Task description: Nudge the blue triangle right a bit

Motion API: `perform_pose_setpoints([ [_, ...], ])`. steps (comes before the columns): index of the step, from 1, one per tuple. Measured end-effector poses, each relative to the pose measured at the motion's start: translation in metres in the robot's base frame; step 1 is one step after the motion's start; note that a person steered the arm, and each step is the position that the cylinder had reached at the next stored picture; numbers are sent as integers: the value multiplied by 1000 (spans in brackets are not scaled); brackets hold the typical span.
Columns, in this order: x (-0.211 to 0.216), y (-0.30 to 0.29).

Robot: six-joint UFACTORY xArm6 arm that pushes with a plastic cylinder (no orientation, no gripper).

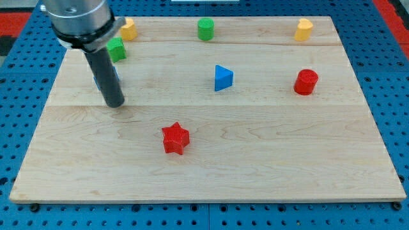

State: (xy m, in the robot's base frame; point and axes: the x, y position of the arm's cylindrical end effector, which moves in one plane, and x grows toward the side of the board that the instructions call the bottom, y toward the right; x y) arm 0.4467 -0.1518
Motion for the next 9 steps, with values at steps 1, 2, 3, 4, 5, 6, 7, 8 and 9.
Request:
perform_pose_setpoints([
  [1, 8, 27],
  [2, 8, 77],
  [3, 8, 83],
  [4, 8, 81],
  [5, 8, 80],
  [6, 4, 66],
  [7, -11, 56],
  [8, -41, 56],
  [9, -60, 60],
])
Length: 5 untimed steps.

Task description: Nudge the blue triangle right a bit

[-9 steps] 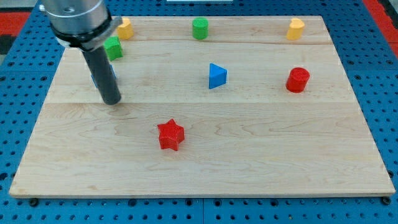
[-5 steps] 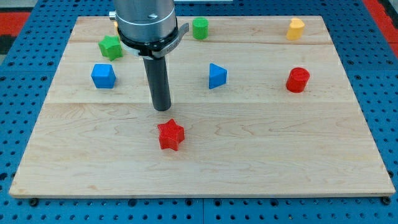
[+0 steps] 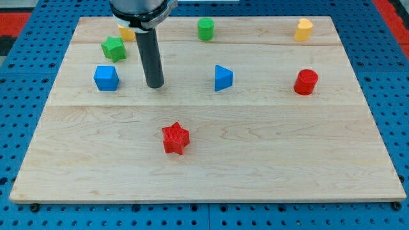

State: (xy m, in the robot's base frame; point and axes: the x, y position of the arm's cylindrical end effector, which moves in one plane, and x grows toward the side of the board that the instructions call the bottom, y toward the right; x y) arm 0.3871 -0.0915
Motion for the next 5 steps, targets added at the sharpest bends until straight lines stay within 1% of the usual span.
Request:
perform_pose_setpoints([
  [2, -41, 81],
  [4, -41, 147],
  [5, -35, 150],
])
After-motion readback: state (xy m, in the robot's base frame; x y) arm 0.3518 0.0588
